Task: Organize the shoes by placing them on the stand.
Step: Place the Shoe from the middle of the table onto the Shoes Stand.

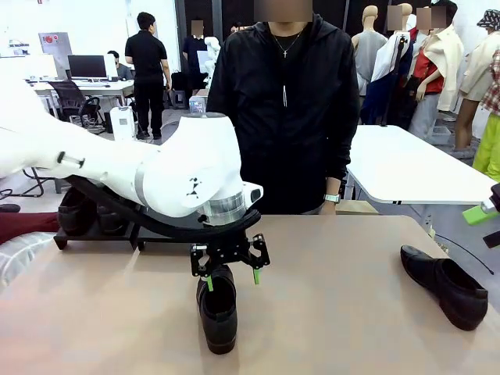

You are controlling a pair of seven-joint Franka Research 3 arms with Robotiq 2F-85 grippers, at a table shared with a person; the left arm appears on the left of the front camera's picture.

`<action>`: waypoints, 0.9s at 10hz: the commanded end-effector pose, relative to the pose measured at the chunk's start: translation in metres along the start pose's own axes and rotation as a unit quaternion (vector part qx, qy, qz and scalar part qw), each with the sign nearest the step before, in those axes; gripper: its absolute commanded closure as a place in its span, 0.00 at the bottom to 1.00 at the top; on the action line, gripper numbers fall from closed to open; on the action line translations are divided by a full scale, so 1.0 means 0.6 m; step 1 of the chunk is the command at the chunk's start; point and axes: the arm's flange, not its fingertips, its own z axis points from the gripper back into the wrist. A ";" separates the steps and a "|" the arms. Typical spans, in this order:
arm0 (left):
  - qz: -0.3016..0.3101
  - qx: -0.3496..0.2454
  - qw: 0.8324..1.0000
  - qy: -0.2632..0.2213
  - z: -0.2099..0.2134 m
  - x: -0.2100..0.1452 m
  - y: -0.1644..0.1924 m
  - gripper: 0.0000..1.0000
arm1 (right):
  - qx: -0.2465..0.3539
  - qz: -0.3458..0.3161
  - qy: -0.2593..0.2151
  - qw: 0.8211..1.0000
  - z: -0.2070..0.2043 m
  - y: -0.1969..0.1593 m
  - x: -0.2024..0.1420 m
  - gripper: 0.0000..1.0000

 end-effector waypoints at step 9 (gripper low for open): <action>0.044 0.035 0.998 0.021 -0.100 0.061 -0.025 1.00 | -0.004 0.008 0.006 1.000 0.006 -0.003 0.000 0.00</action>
